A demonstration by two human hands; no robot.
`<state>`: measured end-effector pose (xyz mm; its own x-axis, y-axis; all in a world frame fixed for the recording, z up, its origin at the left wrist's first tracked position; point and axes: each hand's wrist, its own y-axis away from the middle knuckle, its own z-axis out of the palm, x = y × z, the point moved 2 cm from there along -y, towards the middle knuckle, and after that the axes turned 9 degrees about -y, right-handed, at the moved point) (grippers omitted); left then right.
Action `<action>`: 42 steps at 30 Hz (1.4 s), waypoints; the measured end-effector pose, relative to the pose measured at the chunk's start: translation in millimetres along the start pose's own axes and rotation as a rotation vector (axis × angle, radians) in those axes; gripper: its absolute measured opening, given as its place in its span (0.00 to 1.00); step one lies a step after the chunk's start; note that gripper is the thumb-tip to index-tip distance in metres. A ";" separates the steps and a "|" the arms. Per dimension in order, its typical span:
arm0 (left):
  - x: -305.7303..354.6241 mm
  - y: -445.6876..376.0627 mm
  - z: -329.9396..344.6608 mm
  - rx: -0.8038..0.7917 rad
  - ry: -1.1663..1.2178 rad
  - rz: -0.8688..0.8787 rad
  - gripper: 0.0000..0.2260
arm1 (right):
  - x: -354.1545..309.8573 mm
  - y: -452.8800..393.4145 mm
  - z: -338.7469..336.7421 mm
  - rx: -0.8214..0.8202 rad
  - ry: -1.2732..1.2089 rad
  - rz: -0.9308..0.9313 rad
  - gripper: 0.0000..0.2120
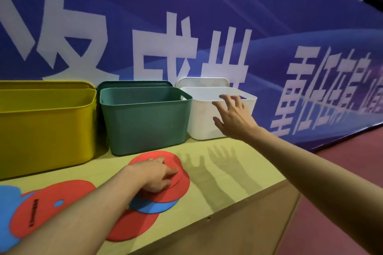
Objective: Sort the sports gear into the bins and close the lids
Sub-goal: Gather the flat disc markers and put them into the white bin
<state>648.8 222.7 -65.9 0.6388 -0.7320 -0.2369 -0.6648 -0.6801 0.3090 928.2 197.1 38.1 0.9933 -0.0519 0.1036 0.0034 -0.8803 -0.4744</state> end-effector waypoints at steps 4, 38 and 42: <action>-8.1 13.9 0.9 0.105 -0.028 -0.040 0.30 | -9.7 44.6 23.0 -0.054 0.009 -0.032 0.30; -72.5 125.4 52.3 -0.105 -0.010 -0.169 0.42 | -181.2 42.2 89.3 -0.594 -0.309 0.241 0.58; -74.3 127.4 57.7 -0.092 -0.009 -0.168 0.42 | -191.5 49.4 95.5 -0.613 -0.313 -0.010 0.44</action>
<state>494.3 188.1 -62.1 0.7342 -0.6089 -0.3004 -0.5105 -0.7867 0.3471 749.2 208.6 -88.6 0.9806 0.0148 -0.1954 0.0379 -0.9927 0.1148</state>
